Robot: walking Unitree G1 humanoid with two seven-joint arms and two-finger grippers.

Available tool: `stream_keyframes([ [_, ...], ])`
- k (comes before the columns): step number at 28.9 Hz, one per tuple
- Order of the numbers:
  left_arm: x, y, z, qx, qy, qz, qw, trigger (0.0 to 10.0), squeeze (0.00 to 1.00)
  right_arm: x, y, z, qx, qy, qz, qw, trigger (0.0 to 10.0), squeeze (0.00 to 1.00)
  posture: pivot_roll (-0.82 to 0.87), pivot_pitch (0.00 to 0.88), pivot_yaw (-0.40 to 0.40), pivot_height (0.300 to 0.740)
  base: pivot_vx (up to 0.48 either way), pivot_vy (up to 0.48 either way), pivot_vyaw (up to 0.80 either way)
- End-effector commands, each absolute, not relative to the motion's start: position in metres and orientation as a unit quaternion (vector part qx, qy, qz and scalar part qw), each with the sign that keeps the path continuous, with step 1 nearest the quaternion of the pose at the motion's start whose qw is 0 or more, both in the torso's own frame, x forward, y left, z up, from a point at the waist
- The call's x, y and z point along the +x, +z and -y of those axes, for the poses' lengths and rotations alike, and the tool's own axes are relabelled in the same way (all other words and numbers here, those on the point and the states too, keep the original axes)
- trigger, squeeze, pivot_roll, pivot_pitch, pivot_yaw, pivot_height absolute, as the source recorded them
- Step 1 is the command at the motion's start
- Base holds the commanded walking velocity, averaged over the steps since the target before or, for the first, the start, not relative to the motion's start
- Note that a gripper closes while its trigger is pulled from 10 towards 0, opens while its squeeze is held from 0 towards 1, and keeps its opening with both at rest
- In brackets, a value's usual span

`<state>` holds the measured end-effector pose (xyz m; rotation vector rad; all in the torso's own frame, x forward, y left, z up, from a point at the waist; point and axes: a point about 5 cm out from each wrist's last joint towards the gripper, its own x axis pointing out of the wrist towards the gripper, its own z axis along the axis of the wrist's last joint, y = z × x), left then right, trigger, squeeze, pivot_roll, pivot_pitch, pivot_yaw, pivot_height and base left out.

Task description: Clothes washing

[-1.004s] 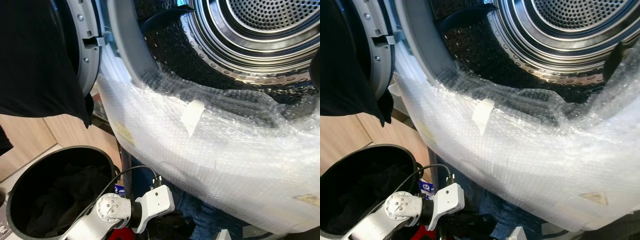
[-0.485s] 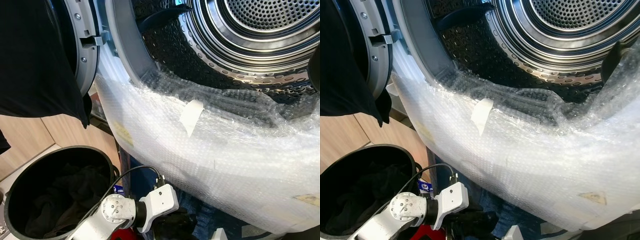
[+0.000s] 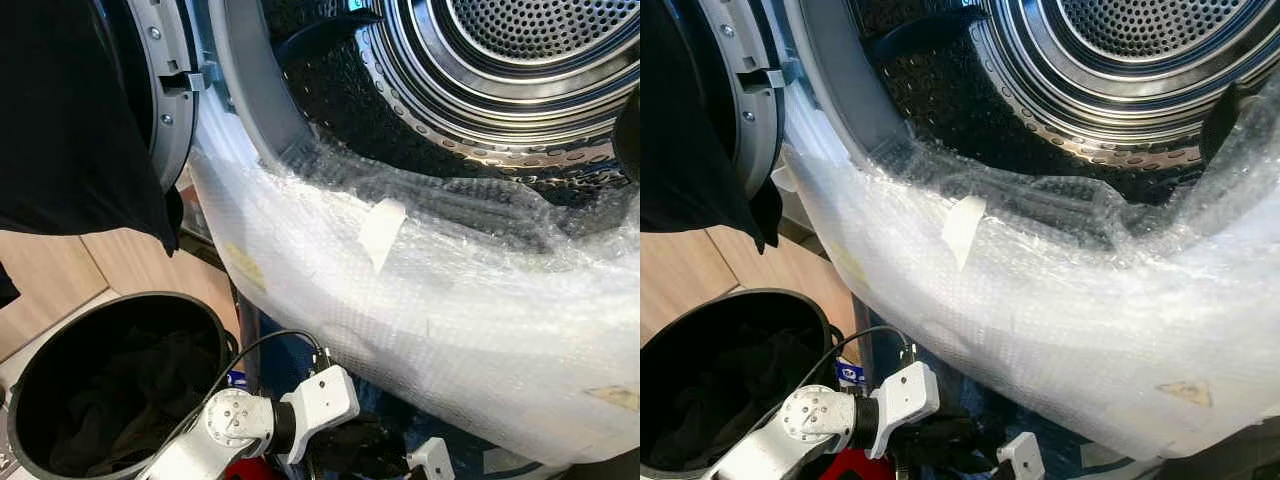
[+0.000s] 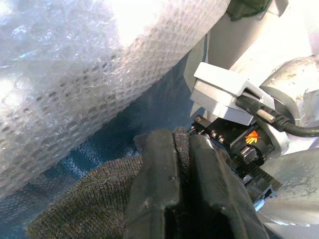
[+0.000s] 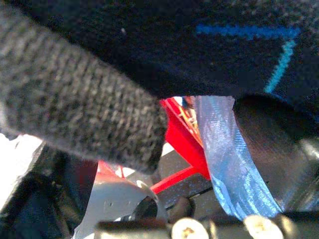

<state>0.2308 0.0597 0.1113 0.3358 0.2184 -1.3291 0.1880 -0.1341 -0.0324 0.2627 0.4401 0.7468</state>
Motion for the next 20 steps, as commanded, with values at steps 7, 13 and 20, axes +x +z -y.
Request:
stream_keyframes([
  [7, 0.230, 0.111, -0.063, 0.153, -0.608, -0.109, 0.771, 10.0, 0.00, 0.199, -0.032, 0.146, 0.112, 0.275, -0.195, 0.935, 10.0, 0.00, 0.05, 0.073, -0.007, 0.740, 0.000, 0.000, 0.00],
  [13, 0.227, 0.110, -0.062, 0.146, -0.612, -0.114, 0.769, 10.0, 0.00, 0.195, -0.035, 0.162, 0.114, 0.218, -0.191, 0.950, 10.0, 0.00, 0.05, 0.074, -0.008, 0.740, 0.000, 0.000, 0.00],
  [20, 0.227, 0.109, -0.063, 0.146, -0.612, -0.122, 0.768, 10.0, 0.00, 0.184, -0.036, 0.161, 0.161, 0.242, -0.187, 0.938, 10.0, 0.00, 0.05, 0.077, -0.006, 0.740, 0.000, 0.000, 0.00],
])
